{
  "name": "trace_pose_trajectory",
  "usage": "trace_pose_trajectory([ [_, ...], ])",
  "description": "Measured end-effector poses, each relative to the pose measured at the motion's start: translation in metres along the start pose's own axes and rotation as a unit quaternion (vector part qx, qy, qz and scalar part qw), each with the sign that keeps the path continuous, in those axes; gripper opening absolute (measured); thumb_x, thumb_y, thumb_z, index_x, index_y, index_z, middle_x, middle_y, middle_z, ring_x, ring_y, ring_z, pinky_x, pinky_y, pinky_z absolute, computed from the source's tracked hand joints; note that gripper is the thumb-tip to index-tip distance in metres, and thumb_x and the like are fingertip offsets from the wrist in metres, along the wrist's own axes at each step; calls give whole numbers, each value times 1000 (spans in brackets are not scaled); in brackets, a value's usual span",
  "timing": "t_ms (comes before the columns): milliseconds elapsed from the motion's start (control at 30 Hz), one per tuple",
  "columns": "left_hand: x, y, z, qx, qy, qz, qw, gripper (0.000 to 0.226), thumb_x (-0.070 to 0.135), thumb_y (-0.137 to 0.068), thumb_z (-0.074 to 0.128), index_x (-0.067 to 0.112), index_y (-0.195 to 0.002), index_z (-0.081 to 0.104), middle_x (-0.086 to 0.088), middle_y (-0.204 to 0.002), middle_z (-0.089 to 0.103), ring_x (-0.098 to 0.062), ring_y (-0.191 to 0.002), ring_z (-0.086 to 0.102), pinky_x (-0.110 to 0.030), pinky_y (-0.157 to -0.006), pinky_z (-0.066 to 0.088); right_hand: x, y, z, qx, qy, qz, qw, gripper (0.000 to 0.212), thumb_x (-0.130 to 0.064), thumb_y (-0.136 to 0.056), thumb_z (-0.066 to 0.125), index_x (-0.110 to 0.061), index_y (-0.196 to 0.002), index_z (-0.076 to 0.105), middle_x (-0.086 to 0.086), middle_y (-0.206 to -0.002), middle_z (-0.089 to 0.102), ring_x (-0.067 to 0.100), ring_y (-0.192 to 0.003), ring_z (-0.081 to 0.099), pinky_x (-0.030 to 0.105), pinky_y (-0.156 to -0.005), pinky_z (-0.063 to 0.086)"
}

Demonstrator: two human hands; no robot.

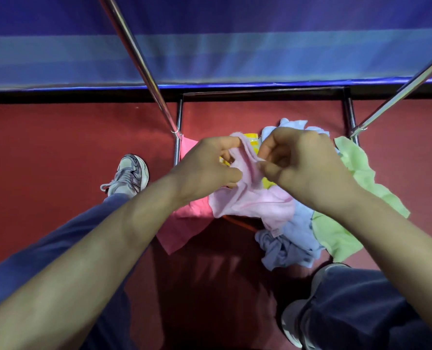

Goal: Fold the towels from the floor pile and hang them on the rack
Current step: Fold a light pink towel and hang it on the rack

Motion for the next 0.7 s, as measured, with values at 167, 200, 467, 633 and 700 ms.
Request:
trace_pose_trajectory([
  [167,5,-4,3,7,42,22,999,19,-11,-74,70,0,-88,63,-31,-89,58,-20,-77,56,-51,-71,56,0,1,11,-14,-54,2,998,20,-12,-73,73,-23,-86,63,-8,-67,65,13,-62,63,35,-69,52],
  [200,7,-3,3,11,47,22,999,22,-11,-73,69,6,-84,63,-32,-90,59,-21,-79,57,-56,-72,55,0,2,12,-12,-56,4,998,23,-9,-74,73,-25,-87,64,-8,-66,65,11,-61,61,31,-68,51],
  [467,8,-4,6,1,31,16,999,33,-1,-68,71,-11,-91,51,-12,-78,44,-17,-75,42,-46,-62,44,6,1,9,17,-63,32,997,21,-8,-75,74,-24,-83,63,-8,-66,65,9,-60,61,26,-66,50],
  [633,11,-1,5,6,39,-8,999,26,-13,-71,69,-9,-82,45,-9,-79,44,-13,-60,39,-24,-54,40,5,2,11,4,-57,37,998,17,-9,-76,74,-22,-76,63,-8,-63,64,8,-59,60,26,-64,49],
  [700,13,0,5,2,38,-3,999,27,-5,-67,67,-9,-81,45,-10,-79,44,-12,-58,39,-22,-52,40,4,2,11,0,-54,40,998,14,-11,-75,74,-20,-77,64,-7,-65,65,10,-61,61,28,-66,50],
])
Point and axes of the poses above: each hand's wrist, its own y-axis away from the middle knuckle, its own z-axis out of the palm, x = y × z, the point moved 3 cm from there along -y, towards the middle knuckle
